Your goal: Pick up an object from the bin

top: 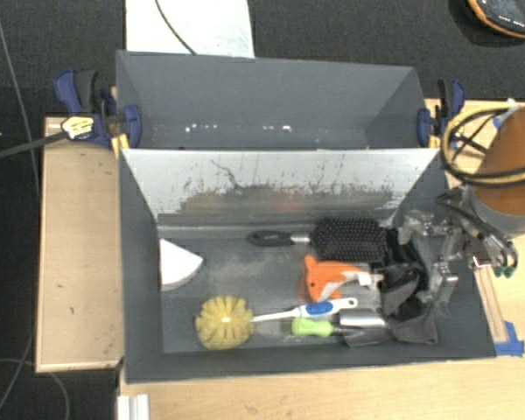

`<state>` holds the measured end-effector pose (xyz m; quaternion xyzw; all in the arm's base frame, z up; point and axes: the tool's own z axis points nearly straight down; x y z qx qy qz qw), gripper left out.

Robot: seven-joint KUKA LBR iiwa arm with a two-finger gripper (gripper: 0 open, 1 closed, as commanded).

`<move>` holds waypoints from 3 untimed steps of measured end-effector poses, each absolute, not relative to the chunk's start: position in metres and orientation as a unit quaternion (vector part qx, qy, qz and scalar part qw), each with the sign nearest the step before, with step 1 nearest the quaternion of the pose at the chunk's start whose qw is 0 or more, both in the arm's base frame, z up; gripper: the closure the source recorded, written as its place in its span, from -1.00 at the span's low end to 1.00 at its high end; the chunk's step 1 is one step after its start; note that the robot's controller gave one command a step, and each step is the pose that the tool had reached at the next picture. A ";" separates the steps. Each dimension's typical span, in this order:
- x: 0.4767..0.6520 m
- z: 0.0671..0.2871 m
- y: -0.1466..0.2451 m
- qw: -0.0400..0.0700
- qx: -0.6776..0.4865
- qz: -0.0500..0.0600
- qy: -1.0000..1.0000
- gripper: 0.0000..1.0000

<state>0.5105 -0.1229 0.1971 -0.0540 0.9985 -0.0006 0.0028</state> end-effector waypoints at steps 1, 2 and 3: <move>0.535 0.133 -0.133 0.003 -0.112 -0.001 0.994 -1.00; 0.506 0.146 -0.125 0.003 -0.043 0.000 0.999 -1.00; 0.533 0.081 -0.125 0.003 -0.097 0.000 0.995 -1.00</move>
Offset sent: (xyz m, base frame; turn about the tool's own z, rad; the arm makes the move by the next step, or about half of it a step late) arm -0.0082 -0.0017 -0.0502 0.0370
